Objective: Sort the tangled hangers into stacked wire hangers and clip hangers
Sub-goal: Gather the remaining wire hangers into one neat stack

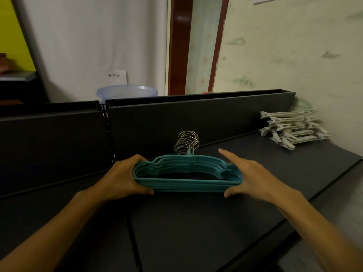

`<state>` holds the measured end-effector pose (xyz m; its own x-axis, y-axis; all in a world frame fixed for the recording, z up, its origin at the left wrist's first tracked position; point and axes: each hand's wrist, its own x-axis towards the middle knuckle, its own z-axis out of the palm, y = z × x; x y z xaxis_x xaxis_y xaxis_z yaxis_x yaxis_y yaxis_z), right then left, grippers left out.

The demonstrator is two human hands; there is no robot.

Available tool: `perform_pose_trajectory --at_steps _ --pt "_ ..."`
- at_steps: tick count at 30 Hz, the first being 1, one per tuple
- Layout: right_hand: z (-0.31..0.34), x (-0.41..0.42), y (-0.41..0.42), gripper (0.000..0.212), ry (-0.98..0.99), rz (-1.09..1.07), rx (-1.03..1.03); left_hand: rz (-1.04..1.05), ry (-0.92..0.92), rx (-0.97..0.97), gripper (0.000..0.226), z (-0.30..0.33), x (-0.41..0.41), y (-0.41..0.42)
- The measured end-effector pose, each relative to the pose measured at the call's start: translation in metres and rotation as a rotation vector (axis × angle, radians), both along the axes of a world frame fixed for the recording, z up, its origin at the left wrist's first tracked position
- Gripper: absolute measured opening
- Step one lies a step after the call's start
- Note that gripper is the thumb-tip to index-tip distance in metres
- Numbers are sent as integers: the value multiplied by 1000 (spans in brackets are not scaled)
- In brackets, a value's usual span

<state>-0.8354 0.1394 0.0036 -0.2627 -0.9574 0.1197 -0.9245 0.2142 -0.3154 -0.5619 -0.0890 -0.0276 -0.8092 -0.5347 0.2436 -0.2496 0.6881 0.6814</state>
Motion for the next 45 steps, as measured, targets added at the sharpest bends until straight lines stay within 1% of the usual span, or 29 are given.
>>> perform_pose_trajectory --at_steps 3,5,7,9,11,13,16,19,22,25,28,30,32,35,39,42,45 --pt "-1 -7 -4 113 -95 69 -13 49 -32 30 61 1 0 4" --pt "-2 -9 -8 111 -168 118 -43 80 -17 67 57 0 1 6" --pt "-5 -9 -11 110 -200 137 -70 103 5 102 55 -2 2 8" --pt "-9 -10 -11 107 -201 135 -111 89 4 103 56 -1 2 9" --pt "-13 -15 -8 105 -200 133 -122 63 -33 16 61 2 0 9" --pt "-15 -19 -5 109 -165 137 -63 45 -111 -109 69 5 -5 9" --pt "-16 -20 -7 112 -100 159 0 41 -166 -179 77 9 -11 7" --pt "-17 -18 -9 109 -88 191 -44 57 -151 -149 72 11 -12 5" --pt "-20 -18 -4 102 -67 197 -101 62 -152 -124 56 13 -14 6" --pt "-25 -16 1 101 -73 183 -138 46 -165 -137 54 11 -14 6" --pt "-22 -25 6 106 -153 120 -126 -6 -226 -130 62 10 -12 1" --pt "-17 -33 5 110 -261 63 -53 -14 -259 -121 67 11 -13 -2" --pt "-17 -36 2 108 -303 36 7 -7 -274 -125 66 13 -15 -3" --pt "-24 -32 2 99 -297 13 -2 -3 -261 -119 62 14 -16 -3" --pt "-29 -24 7 86 -363 33 -130 -17 -198 -88 61 11 -9 4" --pt "-28 -14 3 82 -394 83 -185 -8 -147 -82 63 9 7 9" --pt "-30 -1 -8 78 -423 163 -203 49 -114 -93 63 7 32 13"
